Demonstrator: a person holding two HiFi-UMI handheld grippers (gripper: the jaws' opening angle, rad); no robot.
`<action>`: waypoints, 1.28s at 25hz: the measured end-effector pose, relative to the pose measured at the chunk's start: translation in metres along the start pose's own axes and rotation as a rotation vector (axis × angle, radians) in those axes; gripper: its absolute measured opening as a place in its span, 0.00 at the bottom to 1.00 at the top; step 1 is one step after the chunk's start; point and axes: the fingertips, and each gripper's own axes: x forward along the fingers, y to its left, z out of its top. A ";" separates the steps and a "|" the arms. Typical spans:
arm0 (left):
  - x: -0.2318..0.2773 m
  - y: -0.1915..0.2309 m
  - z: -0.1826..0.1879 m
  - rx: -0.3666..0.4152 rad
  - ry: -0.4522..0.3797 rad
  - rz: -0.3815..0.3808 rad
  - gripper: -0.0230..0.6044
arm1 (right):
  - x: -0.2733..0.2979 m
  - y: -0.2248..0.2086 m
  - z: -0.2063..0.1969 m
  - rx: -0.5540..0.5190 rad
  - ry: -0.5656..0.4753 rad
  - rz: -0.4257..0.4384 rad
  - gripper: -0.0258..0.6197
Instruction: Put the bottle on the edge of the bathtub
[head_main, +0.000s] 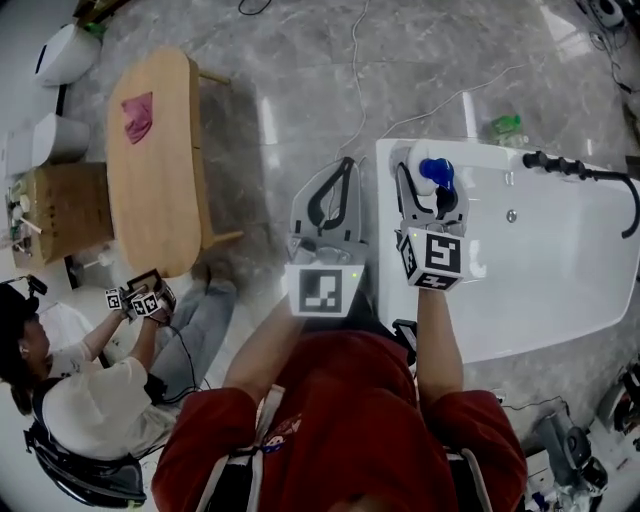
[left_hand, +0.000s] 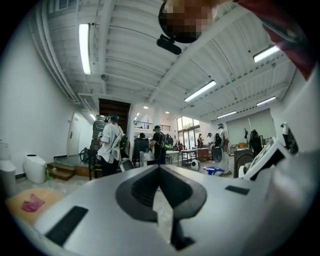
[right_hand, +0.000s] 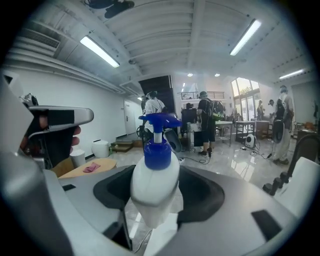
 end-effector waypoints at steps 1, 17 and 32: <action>0.002 0.003 -0.004 0.002 0.006 0.000 0.06 | 0.007 0.001 -0.005 -0.003 0.012 0.003 0.47; 0.030 0.016 -0.067 -0.018 0.117 -0.054 0.06 | 0.097 -0.003 -0.110 -0.065 0.161 0.036 0.47; 0.030 0.022 -0.093 -0.031 0.162 -0.035 0.06 | 0.102 0.006 -0.143 -0.126 0.157 0.046 0.47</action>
